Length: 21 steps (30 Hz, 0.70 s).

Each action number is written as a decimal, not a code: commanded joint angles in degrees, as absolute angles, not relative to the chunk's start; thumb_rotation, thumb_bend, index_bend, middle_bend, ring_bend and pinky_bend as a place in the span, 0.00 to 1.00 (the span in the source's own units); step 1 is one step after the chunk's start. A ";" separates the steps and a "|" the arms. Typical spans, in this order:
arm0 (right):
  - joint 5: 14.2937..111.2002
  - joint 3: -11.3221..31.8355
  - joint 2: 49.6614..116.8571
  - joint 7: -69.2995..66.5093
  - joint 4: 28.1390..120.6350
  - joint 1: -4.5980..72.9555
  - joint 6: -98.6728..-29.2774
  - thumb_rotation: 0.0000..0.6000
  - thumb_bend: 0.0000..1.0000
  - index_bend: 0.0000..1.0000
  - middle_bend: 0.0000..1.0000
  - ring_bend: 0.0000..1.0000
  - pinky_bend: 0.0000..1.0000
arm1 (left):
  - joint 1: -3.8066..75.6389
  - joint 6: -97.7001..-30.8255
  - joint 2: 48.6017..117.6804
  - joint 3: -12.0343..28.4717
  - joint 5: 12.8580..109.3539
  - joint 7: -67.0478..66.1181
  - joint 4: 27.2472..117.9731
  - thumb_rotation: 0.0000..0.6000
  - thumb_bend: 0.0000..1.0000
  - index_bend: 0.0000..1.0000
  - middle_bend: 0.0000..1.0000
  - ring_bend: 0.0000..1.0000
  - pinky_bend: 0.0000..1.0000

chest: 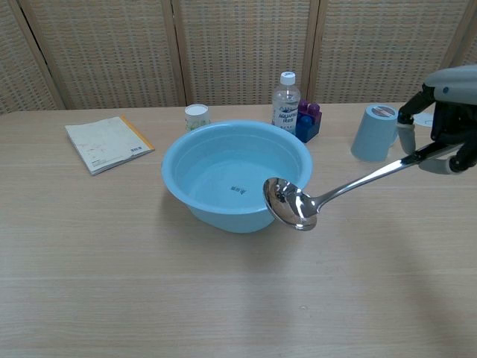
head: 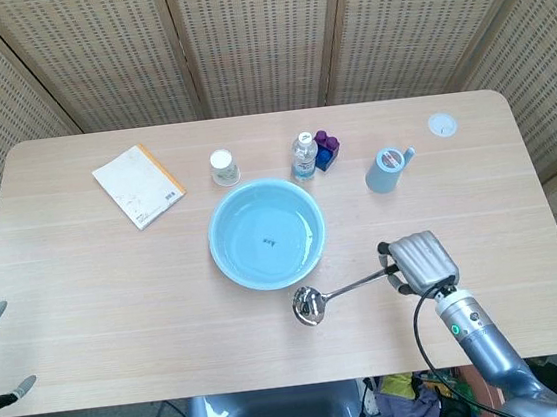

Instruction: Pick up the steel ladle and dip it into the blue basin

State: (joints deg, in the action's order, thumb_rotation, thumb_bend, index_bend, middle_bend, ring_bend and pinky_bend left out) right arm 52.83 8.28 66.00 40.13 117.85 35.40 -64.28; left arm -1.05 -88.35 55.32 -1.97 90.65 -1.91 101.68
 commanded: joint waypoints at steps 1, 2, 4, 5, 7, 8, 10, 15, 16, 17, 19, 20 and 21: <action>42.05 13.59 65.06 47.20 119.85 41.80 -65.80 1.00 0.86 0.80 0.97 0.92 1.00 | -1.04 -89.42 55.92 -1.44 91.17 -2.23 100.60 1.00 0.00 0.00 0.00 0.00 0.00; 38.88 15.08 65.60 49.82 118.85 44.24 -66.28 1.00 0.86 0.80 0.97 0.92 1.00 | -1.00 -89.44 56.08 -1.32 91.03 -1.74 100.41 1.00 0.00 0.00 0.00 0.00 0.00; 32.95 16.89 66.91 53.01 117.70 47.62 -67.10 1.00 0.86 0.80 0.97 0.92 1.00 | -0.91 -89.53 56.15 -1.09 90.84 -1.30 100.13 1.00 0.00 0.00 0.00 0.00 0.00; 29.22 18.03 67.76 54.76 117.03 49.75 -67.97 1.00 0.86 0.80 0.97 0.92 1.00 | -0.90 -89.66 56.21 -0.94 90.73 -1.15 100.02 1.00 0.00 0.00 0.00 0.00 0.00; 24.24 19.51 69.04 57.27 115.40 52.92 -69.14 1.00 0.86 0.80 0.97 0.92 1.00 | -0.83 -89.77 56.36 -0.73 90.59 -1.15 99.91 1.00 0.00 0.00 0.00 0.00 0.00; 22.05 20.17 69.75 58.47 114.37 54.48 -69.78 1.00 0.86 0.80 0.97 0.92 1.00 | -0.75 -89.76 56.46 -0.64 90.57 -1.21 99.82 1.00 0.00 0.00 0.00 0.00 0.00; 16.69 21.82 72.04 61.39 110.91 58.42 -71.31 1.00 0.86 0.80 0.97 0.92 1.00 | -0.49 -89.37 56.75 -0.50 90.35 -1.41 99.67 1.00 0.00 0.00 0.00 0.00 0.00; 10.47 23.07 77.30 66.07 103.94 64.76 -74.32 1.00 0.86 0.80 0.97 0.92 1.00 | -0.13 -88.75 56.88 -0.14 89.46 -1.76 100.00 1.00 0.00 0.00 0.00 0.00 0.00; 10.01 22.88 78.77 67.28 102.05 66.23 -74.58 1.00 0.87 0.80 0.97 0.92 1.00 | -0.02 -88.63 56.84 0.01 89.21 -1.81 100.23 1.00 0.00 0.00 0.00 0.00 0.00; 9.69 22.84 79.40 67.69 101.22 66.79 -74.75 1.00 0.87 0.80 0.97 0.92 1.00 | 0.02 -88.56 56.83 0.05 89.11 -1.90 100.33 1.00 0.00 0.00 0.00 0.00 0.00; 8.85 22.54 81.08 69.08 99.01 68.37 -74.70 1.00 0.87 0.80 0.97 0.92 1.00 | 0.13 -88.37 56.84 0.18 88.74 -2.32 100.69 1.00 0.00 0.00 0.00 0.00 0.00; 8.27 22.39 82.11 69.86 97.67 69.27 -74.62 1.00 0.87 0.80 0.97 0.93 1.00 | 0.20 -88.18 56.86 0.23 88.47 -2.63 100.91 1.00 0.00 0.00 0.00 0.00 0.00; 7.90 22.25 82.86 70.39 96.70 69.88 -74.58 1.00 0.87 0.80 0.97 0.93 1.00 | 0.24 -88.02 56.88 0.26 88.25 -2.81 101.03 1.00 0.00 0.00 0.00 0.00 0.00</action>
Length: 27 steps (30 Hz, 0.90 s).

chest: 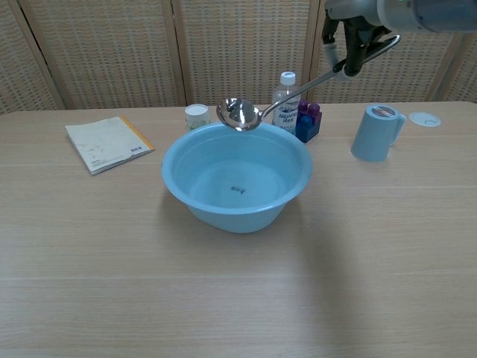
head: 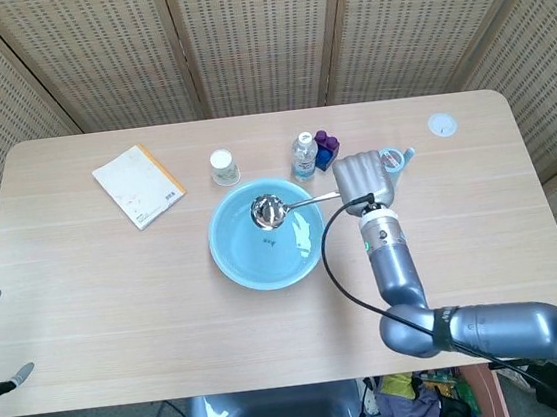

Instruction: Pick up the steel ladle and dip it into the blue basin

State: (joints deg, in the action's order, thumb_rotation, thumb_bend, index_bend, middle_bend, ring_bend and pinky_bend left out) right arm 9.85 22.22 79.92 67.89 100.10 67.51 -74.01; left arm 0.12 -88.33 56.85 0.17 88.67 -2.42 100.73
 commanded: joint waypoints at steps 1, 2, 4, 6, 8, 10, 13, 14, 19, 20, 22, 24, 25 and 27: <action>7.59 21.94 83.84 71.05 95.45 70.58 -74.58 1.00 0.87 0.80 0.97 0.93 1.00 | 0.29 -87.79 56.89 0.28 87.96 -2.89 101.14 1.00 0.00 0.00 0.00 0.00 0.00; 7.53 21.60 84.57 71.56 94.53 71.05 -74.64 1.00 0.87 0.80 0.97 0.93 1.00 | 0.32 -87.67 56.87 0.31 87.75 -2.85 101.20 1.00 0.00 0.00 0.00 0.00 0.00; 8.39 20.20 86.39 72.70 92.30 71.92 -75.08 1.00 0.87 0.80 0.97 0.93 1.00 | 0.39 -87.41 56.83 0.40 87.26 -2.83 101.27 1.00 0.00 0.00 0.00 0.00 0.00; 10.41 17.61 88.49 74.55 89.94 72.65 -76.00 1.00 0.87 0.80 0.97 0.93 1.00 | 0.46 -87.11 56.77 0.45 86.80 -2.93 101.33 1.00 0.00 0.00 0.00 0.00 0.00; 10.90 17.23 90.05 74.52 88.70 72.82 -76.47 1.00 0.87 0.80 0.97 0.93 1.00 | 0.53 -86.94 56.73 0.49 86.62 -3.01 101.38 1.00 0.00 0.00 0.00 0.00 0.00; 11.09 17.21 91.47 74.29 87.68 72.92 -76.35 1.00 0.87 0.80 0.97 0.93 1.00 | 0.62 -86.70 56.75 0.54 86.29 -3.06 101.38 1.00 0.00 0.00 0.00 0.00 0.00; 12.41 16.07 93.14 76.10 85.33 73.80 -75.92 1.00 0.87 0.80 0.97 0.93 1.00 | 0.73 -86.40 56.71 0.56 86.02 -3.07 101.47 1.00 0.00 0.00 0.00 0.00 0.00; 12.46 16.14 93.61 76.26 84.62 73.92 -75.83 1.00 0.87 0.80 0.97 0.93 1.00 | 0.74 -86.40 56.70 0.58 85.97 -3.05 101.49 1.00 0.00 0.00 0.00 0.00 0.00; 13.63 16.00 95.21 76.96 81.09 74.14 -75.28 1.00 0.87 0.80 0.97 0.93 1.00 | 0.98 -85.80 56.66 0.74 85.20 -2.83 101.45 1.00 0.00 0.00 0.00 0.00 0.00; 14.02 15.74 95.50 77.12 80.38 74.11 -75.16 1.00 0.87 0.80 0.97 0.93 1.00 | 1.08 -85.53 56.65 0.76 85.00 -2.75 101.43 1.00 0.00 0.00 0.00 0.00 0.00; 14.95 14.94 96.14 77.60 78.98 74.01 -74.78 1.00 0.87 0.80 0.97 0.93 1.00 | 1.32 -85.01 56.63 0.84 84.61 -2.68 101.32 1.00 0.00 0.00 0.00 0.00 0.00; 16.30 13.77 97.00 78.14 77.36 73.88 -74.48 1.00 0.87 0.80 0.98 0.93 1.00 | 1.54 -84.62 56.66 0.96 84.26 -2.68 101.24 1.00 0.00 0.00 0.00 0.00 0.00; 16.66 13.42 97.53 78.27 76.60 73.75 -74.22 1.00 0.87 0.80 0.98 0.93 1.00 | 1.61 -84.52 56.66 1.01 84.15 -2.69 101.21 1.00 0.00 0.00 0.00 0.00 0.00; 16.85 13.33 98.46 78.19 75.50 73.53 -73.70 1.00 0.87 0.80 0.98 0.93 1.00 | 1.68 -84.44 56.68 1.08 84.01 -2.74 101.17 1.00 0.00 0.00 0.00 0.00 0.00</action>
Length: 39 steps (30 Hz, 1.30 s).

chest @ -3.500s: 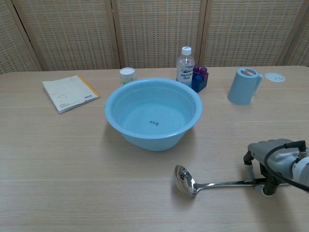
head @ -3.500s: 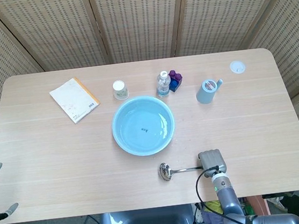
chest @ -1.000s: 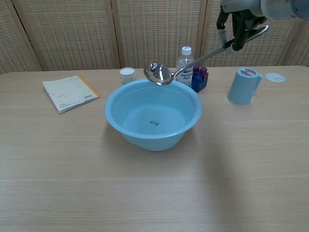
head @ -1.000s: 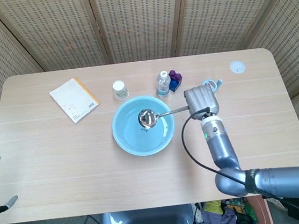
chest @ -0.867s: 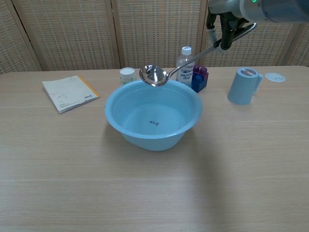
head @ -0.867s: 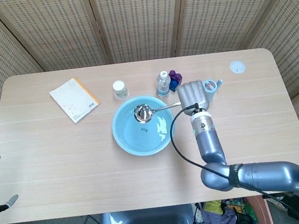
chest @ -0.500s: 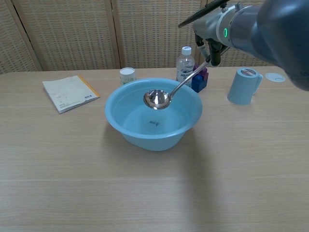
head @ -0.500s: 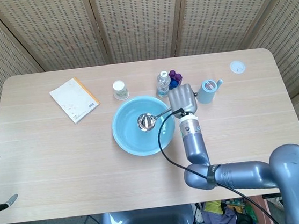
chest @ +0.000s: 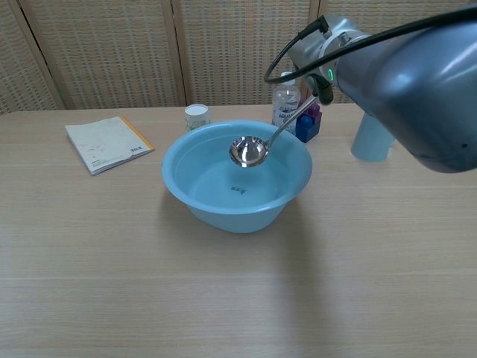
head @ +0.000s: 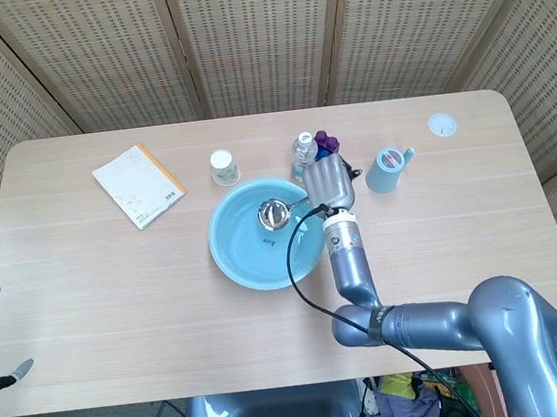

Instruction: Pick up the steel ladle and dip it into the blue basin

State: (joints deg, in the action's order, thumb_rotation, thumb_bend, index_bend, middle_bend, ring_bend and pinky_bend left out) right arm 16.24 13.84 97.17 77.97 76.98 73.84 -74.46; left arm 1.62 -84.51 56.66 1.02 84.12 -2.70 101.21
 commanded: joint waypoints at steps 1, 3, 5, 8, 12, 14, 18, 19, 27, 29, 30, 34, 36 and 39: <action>17.32 12.73 99.17 78.64 74.55 73.55 -73.16 1.00 0.87 0.80 0.98 0.93 1.00 | 1.70 -84.37 56.70 1.07 83.93 -2.72 101.18 1.00 0.00 0.00 0.00 0.00 0.00; 18.33 12.21 100.48 78.89 72.66 73.56 -72.49 1.00 0.87 0.80 0.98 0.93 1.00 | 1.76 -84.23 56.71 1.10 83.74 -2.67 101.13 1.00 0.00 0.00 0.00 0.00 0.00; 19.08 12.22 101.67 78.97 71.01 73.53 -71.82 1.00 0.87 0.80 0.98 0.93 1.00 | 1.89 -84.02 56.69 1.20 83.47 -2.61 101.17 1.00 0.00 0.00 0.00 0.00 0.00; 21.59 10.85 102.89 80.14 68.70 73.65 -71.29 1.00 0.87 0.80 0.98 0.93 1.00 | 2.06 -83.68 56.65 1.26 83.15 -2.50 101.12 1.00 0.00 0.00 0.00 0.00 0.00; 25.04 8.99 104.15 80.79 66.23 73.20 -70.69 1.00 0.87 0.81 0.98 0.93 1.00 | 2.32 -83.00 56.49 1.24 82.81 -1.93 101.01 1.00 0.00 0.00 0.00 0.00 0.00; 26.00 8.64 104.64 80.94 65.46 72.93 -70.49 1.00 0.87 0.81 0.98 0.93 1.00 | 2.42 -82.80 56.45 1.25 82.71 -1.81 100.94 1.00 0.00 0.00 0.00 0.00 0.00; 28.31 7.61 105.52 81.83 63.86 72.44 -70.20 1.00 0.87 0.81 0.98 0.93 1.00 | 2.53 -82.58 56.44 1.12 82.84 -1.59 100.89 1.00 0.00 0.00 0.00 0.00 0.00; 29.12 7.17 105.82 82.46 63.36 72.34 -70.10 1.00 0.87 0.81 0.98 0.93 1.00 | 2.55 -82.54 56.40 1.11 82.85 -1.51 100.89 1.00 0.00 0.00 0.00 0.00 0.00; 33.12 5.46 107.84 85.18 61.22 71.57 -69.18 1.00 0.87 0.81 0.99 0.93 1.00 | 2.58 -82.66 56.45 1.08 82.84 -1.55 100.88 1.00 0.00 0.00 0.00 0.00 0.00; 33.42 5.68 108.17 85.22 60.97 71.38 -68.97 1.00 0.87 0.81 0.99 0.93 1.00 | 2.61 -82.59 56.47 1.02 82.89 -1.68 100.92 1.00 0.00 0.00 0.00 0.00 0.00; 33.65 5.65 108.31 85.43 60.79 71.31 -68.86 1.00 0.87 0.81 0.99 0.93 1.00 | 2.61 -82.58 56.48 0.99 82.90 -1.69 100.94 1.00 0.00 0.00 0.00 0.00 0.00; 34.60 5.81 109.01 85.94 60.38 70.88 -68.42 1.00 0.87 0.81 0.99 0.93 1.00 | 2.57 -82.70 56.49 0.91 83.05 -1.75 100.94 1.00 0.00 0.00 0.00 0.00 0.00; 35.01 6.06 109.24 86.27 60.37 70.61 -68.34 1.00 0.87 0.81 0.99 0.93 1.00 | 2.51 -82.75 56.49 0.84 83.07 -1.64 100.86 1.00 0.00 0.00 0.00 0.00 0.00; 35.25 6.54 109.38 87.21 60.69 70.36 -68.11 1.00 0.87 0.81 0.99 0.93 1.00 | 2.44 -82.81 56.41 0.80 83.04 -1.31 100.77 1.00 0.00 0.00 0.00 0.00 0.00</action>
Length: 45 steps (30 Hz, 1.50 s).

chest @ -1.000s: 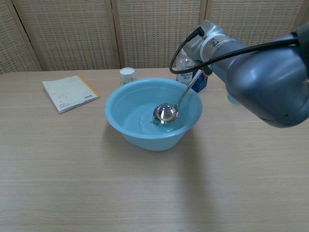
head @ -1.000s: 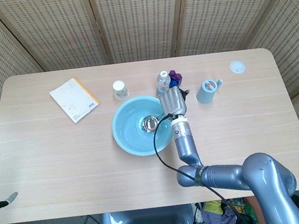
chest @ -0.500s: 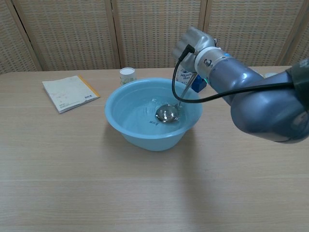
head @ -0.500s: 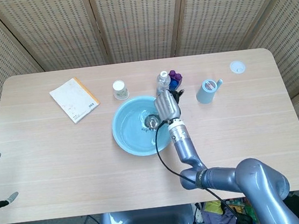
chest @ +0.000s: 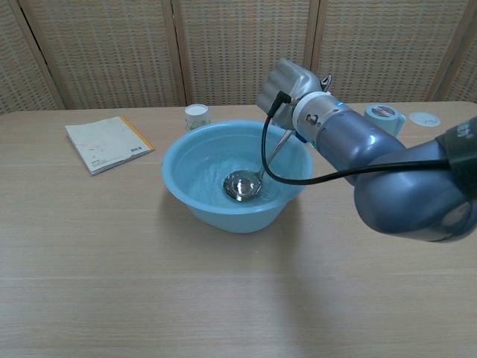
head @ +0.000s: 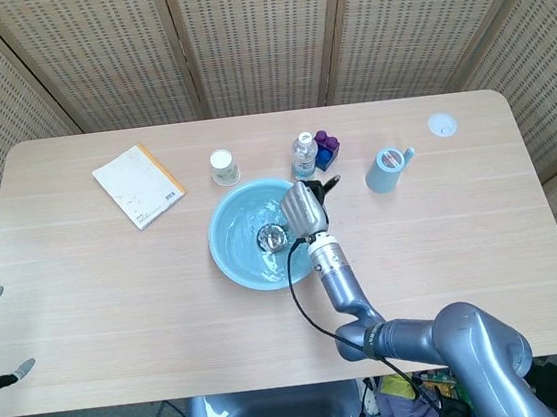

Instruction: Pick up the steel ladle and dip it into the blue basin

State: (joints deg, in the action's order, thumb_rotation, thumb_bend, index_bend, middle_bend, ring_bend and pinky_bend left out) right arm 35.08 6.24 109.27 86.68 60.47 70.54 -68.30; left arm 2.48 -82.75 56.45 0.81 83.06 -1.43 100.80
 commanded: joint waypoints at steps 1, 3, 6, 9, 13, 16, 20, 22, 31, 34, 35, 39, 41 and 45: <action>35.16 6.69 109.38 87.48 60.89 70.32 -67.99 1.00 0.87 0.81 0.99 0.93 1.00 | 2.41 -82.91 56.37 0.82 83.06 -1.22 100.75 1.00 0.00 0.00 0.00 0.00 0.00; 34.41 7.24 109.24 88.62 61.87 70.21 -67.53 1.00 0.87 0.82 0.99 0.93 1.00 | 2.29 -83.19 56.31 0.84 83.13 -0.99 100.73 1.00 0.00 0.00 0.00 0.00 0.00; 31.60 9.29 108.83 90.03 64.43 69.94 -67.30 1.00 0.87 0.82 0.99 0.93 1.00 | 2.28 -83.11 56.24 0.73 83.20 -0.87 100.77 1.00 0.00 0.00 0.00 0.00 0.00; 28.20 11.85 108.47 90.63 66.88 69.69 -67.54 1.00 0.88 0.82 0.99 0.93 1.00 | 2.36 -82.98 56.24 0.74 83.15 -0.93 100.81 1.00 0.00 0.00 0.00 0.00 0.00; 20.40 17.90 107.40 90.75 71.52 69.51 -68.54 1.00 0.88 0.82 1.00 0.94 1.00 | 2.49 -82.81 56.27 0.76 83.07 -1.04 100.81 1.00 0.00 0.00 0.00 0.00 0.00; 14.08 23.86 105.53 89.11 75.61 69.38 -69.48 1.00 0.88 0.82 1.00 0.94 1.00 | 2.57 -82.63 56.24 0.70 83.11 -1.02 100.88 1.00 0.00 0.00 0.00 0.00 0.00; 10.12 26.59 102.39 89.40 79.43 69.90 -69.95 1.00 0.89 0.82 1.00 0.94 1.00 | 2.63 -82.53 56.13 0.63 83.20 -0.90 100.96 1.00 0.00 0.00 0.00 0.00 0.00; 8.69 27.52 101.16 89.18 80.72 70.12 -70.23 1.00 0.89 0.82 1.00 0.94 1.00 | 2.61 -82.59 56.11 0.61 83.25 -0.81 100.95 1.00 0.00 0.00 0.00 0.00 0.00; 3.93 29.48 95.80 88.12 85.92 71.20 -71.54 1.00 0.89 0.83 1.00 0.94 1.00 | 2.65 -82.78 56.08 0.49 83.73 -1.04 101.13 1.00 0.00 0.00 0.00 0.00 0.00; 2.91 29.57 95.07 87.82 86.62 71.40 -71.67 1.00 0.89 0.83 1.00 0.94 1.00 | 2.66 -82.77 56.09 0.47 83.73 -1.13 101.19 1.00 0.00 0.00 0.00 0.00 0.00; 2.26 29.78 94.73 87.52 86.99 71.45 -71.71 1.00 0.89 0.83 1.00 0.94 1.00 | 2.67 -82.74 56.09 0.46 83.71 -1.16 101.22 1.00 0.00 0.00 0.00 0.00 0.00; -0.17 30.76 92.95 86.42 88.44 71.73 -71.85 1.00 0.89 0.83 1.00 0.94 1.00 | 2.76 -82.51 56.12 0.44 83.54 -1.25 101.33 1.00 0.00 0.00 0.00 0.00 0.00; -1.03 30.79 92.05 86.24 89.00 72.09 -72.05 1.00 0.89 0.83 1.00 0.94 1.00 | 2.83 -82.43 56.12 0.49 83.43 -1.38 101.37 1.00 0.00 0.00 0.00 0.00 0.00; -1.92 30.76 90.81 85.85 89.73 72.73 -72.51 1.00 0.89 0.83 1.00 0.94 1.00 | 2.90 -82.29 56.17 0.46 83.38 -1.52 101.38 1.00 0.00 0.00 0.00 0.00 0.00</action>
State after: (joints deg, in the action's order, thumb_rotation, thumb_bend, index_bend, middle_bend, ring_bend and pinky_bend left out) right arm -1.74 30.73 91.00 85.97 89.57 72.57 -72.38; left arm 2.90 -82.28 56.17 0.46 83.38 -1.53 101.38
